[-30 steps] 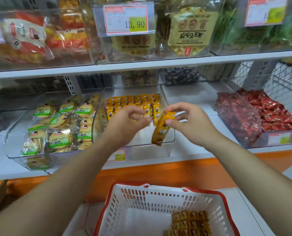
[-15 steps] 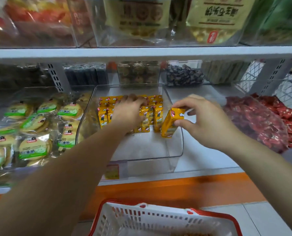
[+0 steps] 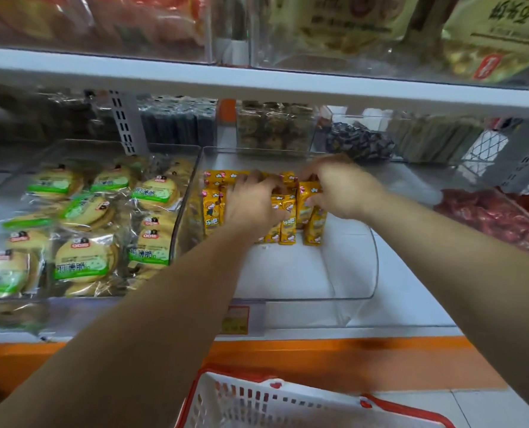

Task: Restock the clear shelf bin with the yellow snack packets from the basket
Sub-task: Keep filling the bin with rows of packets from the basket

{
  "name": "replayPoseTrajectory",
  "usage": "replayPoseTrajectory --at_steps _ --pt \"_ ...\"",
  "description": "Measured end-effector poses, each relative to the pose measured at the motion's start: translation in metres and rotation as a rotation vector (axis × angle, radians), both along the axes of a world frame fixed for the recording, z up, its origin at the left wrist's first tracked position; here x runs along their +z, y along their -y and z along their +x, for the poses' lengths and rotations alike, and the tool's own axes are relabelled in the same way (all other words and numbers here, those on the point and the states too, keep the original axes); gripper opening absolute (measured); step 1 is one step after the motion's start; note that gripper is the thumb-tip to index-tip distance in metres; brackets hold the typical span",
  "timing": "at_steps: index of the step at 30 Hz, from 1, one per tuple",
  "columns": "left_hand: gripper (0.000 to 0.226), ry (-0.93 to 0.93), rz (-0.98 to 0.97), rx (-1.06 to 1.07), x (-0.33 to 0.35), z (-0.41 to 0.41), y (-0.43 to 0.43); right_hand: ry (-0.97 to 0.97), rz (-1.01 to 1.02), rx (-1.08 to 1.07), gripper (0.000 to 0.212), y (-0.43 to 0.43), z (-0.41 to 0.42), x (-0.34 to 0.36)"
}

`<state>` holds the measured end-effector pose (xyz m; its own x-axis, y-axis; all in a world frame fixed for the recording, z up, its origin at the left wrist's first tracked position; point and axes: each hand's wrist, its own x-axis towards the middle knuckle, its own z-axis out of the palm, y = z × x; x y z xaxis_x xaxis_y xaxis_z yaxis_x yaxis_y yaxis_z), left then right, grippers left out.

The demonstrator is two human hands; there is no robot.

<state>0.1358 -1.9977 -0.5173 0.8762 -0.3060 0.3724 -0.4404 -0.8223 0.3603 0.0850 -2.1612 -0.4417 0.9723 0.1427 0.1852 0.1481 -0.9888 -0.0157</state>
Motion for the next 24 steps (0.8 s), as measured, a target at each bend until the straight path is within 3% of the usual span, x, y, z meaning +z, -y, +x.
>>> replayPoseTrajectory --at_steps 5,11,17,24 --pt "0.045 0.027 -0.018 -0.016 -0.002 -0.002 -0.001 -0.148 -0.245 -0.031 0.035 -0.01 0.013 -0.006" --pt "0.047 0.049 0.029 -0.011 -0.004 -0.001 0.0 -0.093 -0.326 -0.055 0.018 -0.015 0.019 -0.01" --pt "0.057 -0.074 0.102 -0.026 0.032 -0.016 -0.002 0.04 -0.079 -0.109 0.028 -0.013 -0.009 0.002" --pt "0.012 -0.291 0.027 -0.316 0.087 -0.132 -0.055 0.07 0.337 -0.093 0.017 -0.019 -0.134 0.025"
